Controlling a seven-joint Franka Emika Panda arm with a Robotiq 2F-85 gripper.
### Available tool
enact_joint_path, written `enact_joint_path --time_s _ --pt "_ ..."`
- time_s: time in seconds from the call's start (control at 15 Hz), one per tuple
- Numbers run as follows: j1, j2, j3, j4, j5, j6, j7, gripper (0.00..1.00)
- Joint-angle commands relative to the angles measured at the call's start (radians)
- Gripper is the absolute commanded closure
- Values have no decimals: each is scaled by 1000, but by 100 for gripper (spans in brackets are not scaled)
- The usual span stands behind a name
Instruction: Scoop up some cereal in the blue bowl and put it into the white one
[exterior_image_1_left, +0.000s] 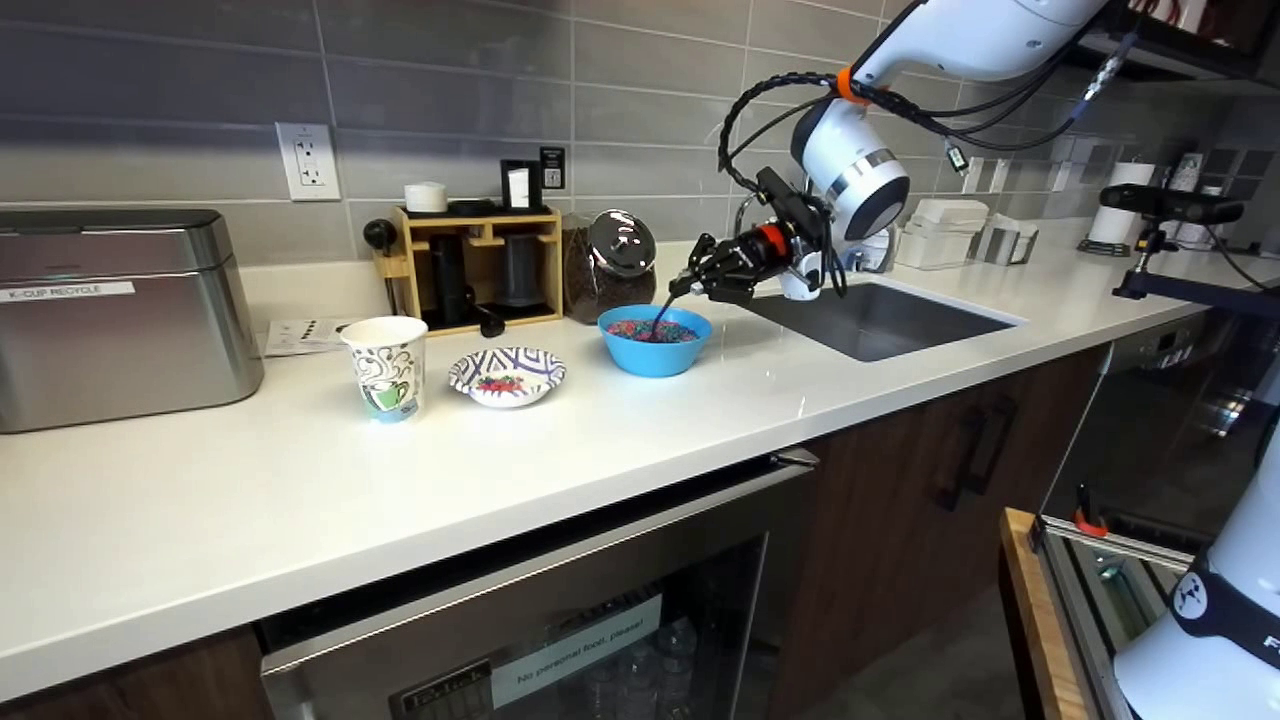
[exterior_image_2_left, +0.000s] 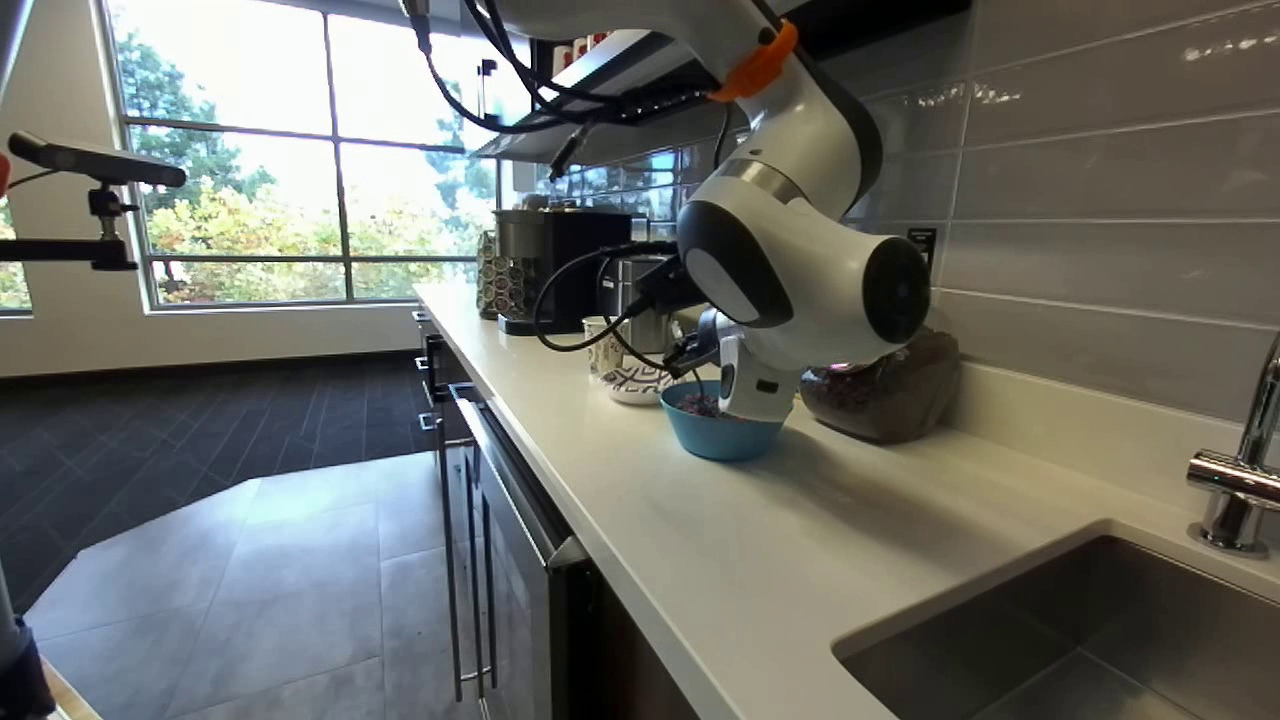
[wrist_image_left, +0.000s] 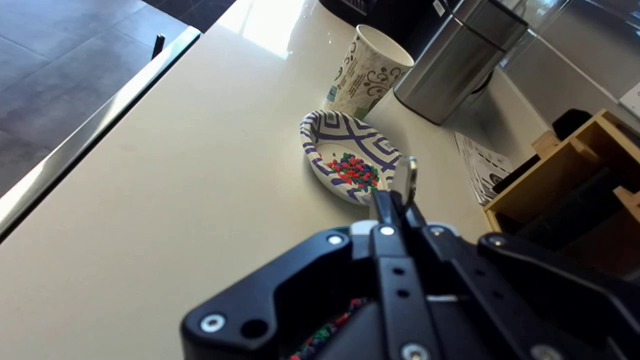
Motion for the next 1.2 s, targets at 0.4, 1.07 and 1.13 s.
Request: enact_joint_path --time_s 0.4,1.07,1.13 --pt "-2 52 14 9 -8 9 -117 99" --pt "-3 61 14 1 -20 4 -191 99" --pt "-3 61 14 1 -20 5 -195 99"
